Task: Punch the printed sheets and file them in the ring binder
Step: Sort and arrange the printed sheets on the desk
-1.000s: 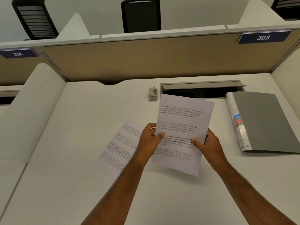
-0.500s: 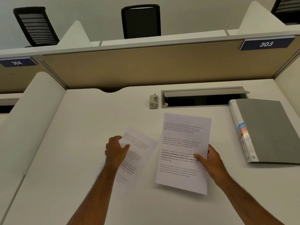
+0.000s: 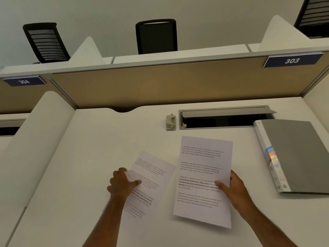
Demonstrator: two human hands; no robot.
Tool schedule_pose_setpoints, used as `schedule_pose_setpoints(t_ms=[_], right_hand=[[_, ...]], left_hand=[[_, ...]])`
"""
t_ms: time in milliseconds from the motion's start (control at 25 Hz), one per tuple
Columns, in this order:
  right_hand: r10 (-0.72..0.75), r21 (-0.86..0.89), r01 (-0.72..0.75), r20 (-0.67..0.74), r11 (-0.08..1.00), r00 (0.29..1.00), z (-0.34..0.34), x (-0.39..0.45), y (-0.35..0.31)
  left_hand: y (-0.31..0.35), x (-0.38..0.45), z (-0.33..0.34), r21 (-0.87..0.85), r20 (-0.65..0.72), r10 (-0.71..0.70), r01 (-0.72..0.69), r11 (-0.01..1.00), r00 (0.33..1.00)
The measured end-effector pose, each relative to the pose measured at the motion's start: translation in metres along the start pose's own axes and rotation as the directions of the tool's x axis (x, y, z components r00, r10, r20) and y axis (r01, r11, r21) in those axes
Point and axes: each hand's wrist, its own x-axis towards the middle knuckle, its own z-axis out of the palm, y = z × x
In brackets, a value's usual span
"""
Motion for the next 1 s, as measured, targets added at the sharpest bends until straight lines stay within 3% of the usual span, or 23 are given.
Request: schedule_pose_setpoints(t_ms=[400,720,1000], right_hand=[[0.004,-0.058,-0.004,-0.012,0.998,1.000,-0.003,-0.006,0.003],[0.011,-0.088,-0.014,-0.036,0.996,0.999,-0.009,-0.016,0.002],[0.009,-0.127,-0.016,-0.055,0.992,0.998,-0.013,-0.024,0.008]], left_hand=[[-0.003,0.004,-0.002,-0.099,0.039,-0.038,0.042,0.994,0.999],[-0.007,-0.003,-0.003,0.109,0.017,-0.027,0.025,0.994,0.999],[-0.004,-0.033,-0.016,-0.210,-0.005,0.097,-0.096,0.973,0.995]])
